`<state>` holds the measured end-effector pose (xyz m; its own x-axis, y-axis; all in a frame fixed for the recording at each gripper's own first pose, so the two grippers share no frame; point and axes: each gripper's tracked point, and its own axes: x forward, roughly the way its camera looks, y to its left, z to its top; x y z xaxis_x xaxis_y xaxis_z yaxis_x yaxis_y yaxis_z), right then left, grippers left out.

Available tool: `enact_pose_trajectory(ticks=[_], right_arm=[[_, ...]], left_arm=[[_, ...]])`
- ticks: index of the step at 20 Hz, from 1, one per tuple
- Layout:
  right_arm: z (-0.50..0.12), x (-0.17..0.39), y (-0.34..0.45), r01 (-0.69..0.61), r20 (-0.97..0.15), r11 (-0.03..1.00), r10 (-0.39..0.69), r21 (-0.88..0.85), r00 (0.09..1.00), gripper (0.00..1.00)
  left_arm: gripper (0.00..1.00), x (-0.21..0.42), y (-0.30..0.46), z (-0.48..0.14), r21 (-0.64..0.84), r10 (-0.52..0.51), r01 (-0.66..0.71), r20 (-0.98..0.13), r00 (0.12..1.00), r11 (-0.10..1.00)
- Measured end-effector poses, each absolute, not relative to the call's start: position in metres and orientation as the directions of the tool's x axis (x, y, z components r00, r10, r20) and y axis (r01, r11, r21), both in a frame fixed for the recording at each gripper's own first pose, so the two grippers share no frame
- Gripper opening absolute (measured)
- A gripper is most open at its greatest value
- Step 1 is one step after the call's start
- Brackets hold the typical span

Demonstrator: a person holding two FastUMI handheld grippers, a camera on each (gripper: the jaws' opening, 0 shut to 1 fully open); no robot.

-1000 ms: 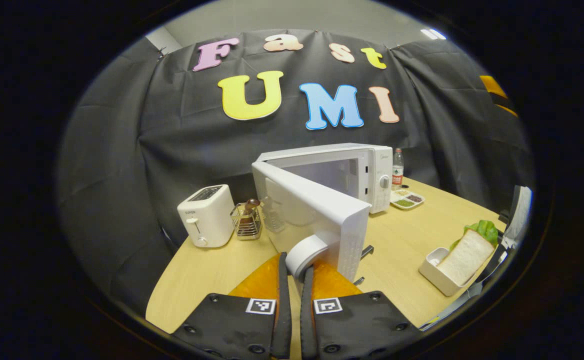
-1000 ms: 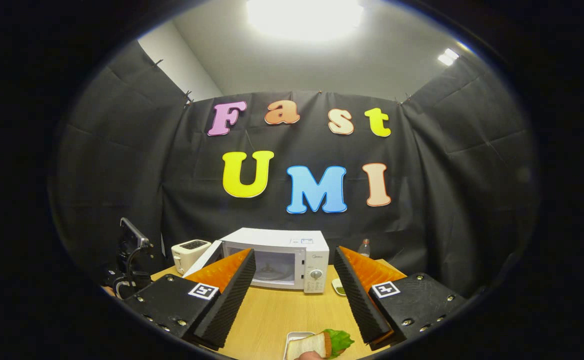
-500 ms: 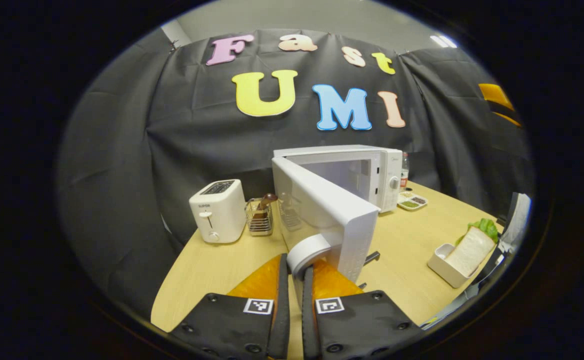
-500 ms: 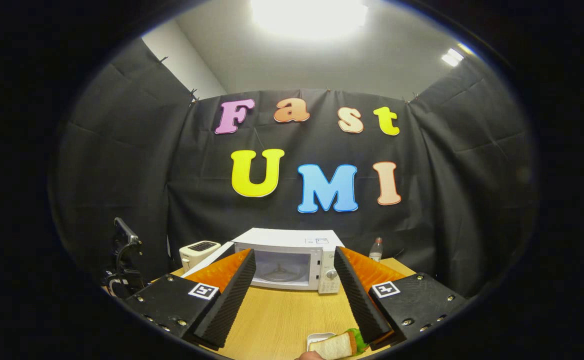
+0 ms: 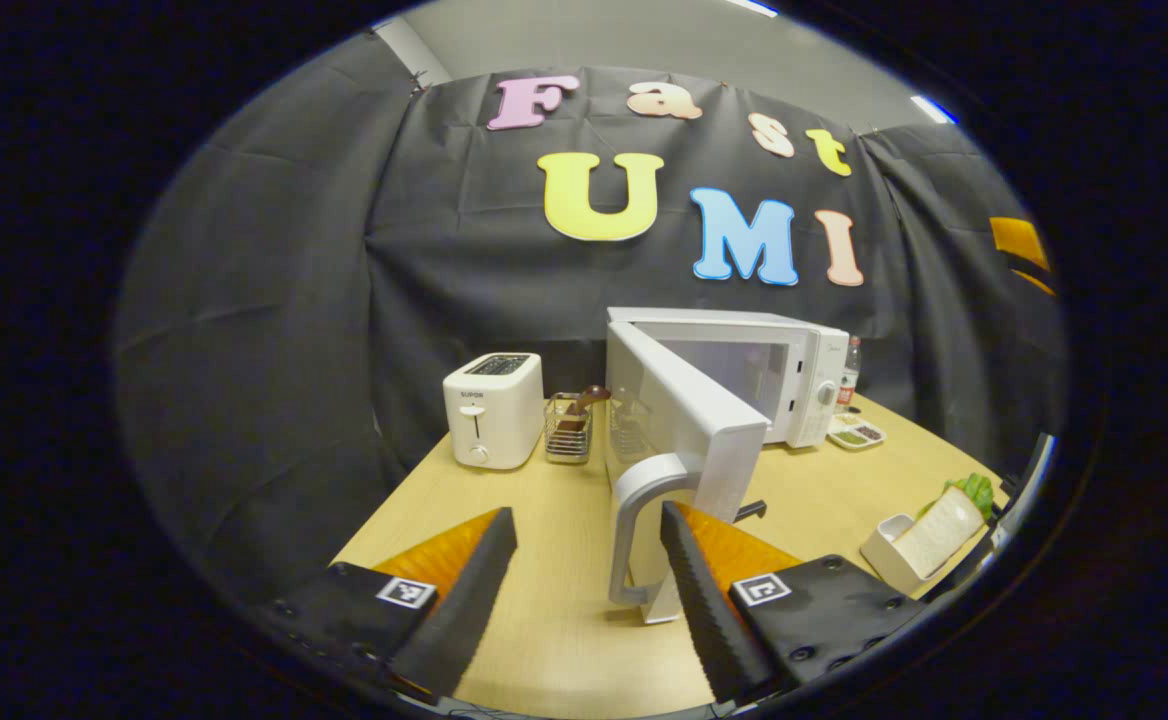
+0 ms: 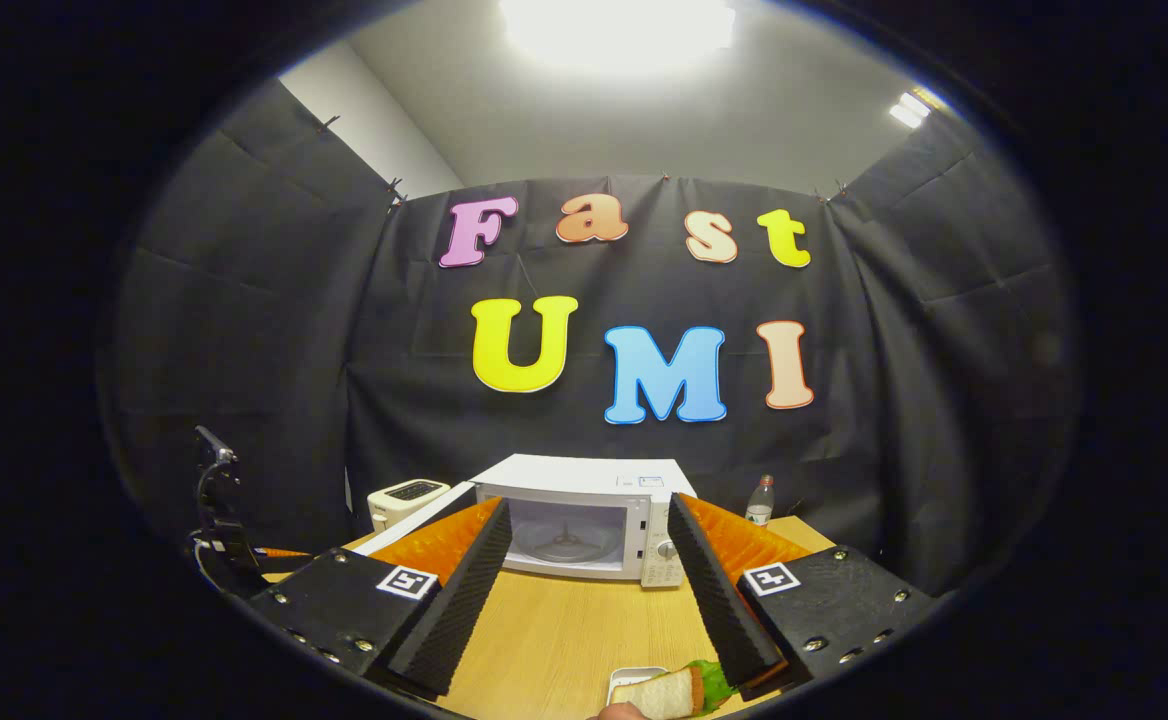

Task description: Open the microwave oven with the left hand, put the food in, and close the microwave oven.

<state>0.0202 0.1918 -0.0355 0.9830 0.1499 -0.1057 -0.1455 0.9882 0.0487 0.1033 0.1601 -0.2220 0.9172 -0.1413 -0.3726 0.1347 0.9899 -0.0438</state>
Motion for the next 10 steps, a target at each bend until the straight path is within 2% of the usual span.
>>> enact_pose_trajectory(ticks=[1,5,8,10], right_arm=[[-0.038,0.021,0.188,-0.154,-0.118,0.986,0.16,0.061,0.98,0.95],[-0.055,0.028,0.16,-0.176,-0.178,0.979,0.192,0.104,0.965,0.95],[-0.083,0.032,0.139,-0.188,-0.273,0.972,0.22,0.141,0.936,0.95],[-0.105,0.034,0.123,-0.186,-0.336,0.969,0.231,0.16,0.913,0.96]], left_arm=[[0.98,0.096,0.16,-0.214,-0.041,-0.124,0.117,-0.363,0.923,0.992],[0.98,0.071,0.147,-0.164,-0.034,-0.081,0.074,-0.287,0.955,0.997],[0.96,0.058,0.13,-0.123,-0.041,-0.068,0.06,-0.218,0.974,0.997],[0.98,0.052,0.117,-0.096,-0.046,-0.058,0.051,-0.169,0.984,0.998]])
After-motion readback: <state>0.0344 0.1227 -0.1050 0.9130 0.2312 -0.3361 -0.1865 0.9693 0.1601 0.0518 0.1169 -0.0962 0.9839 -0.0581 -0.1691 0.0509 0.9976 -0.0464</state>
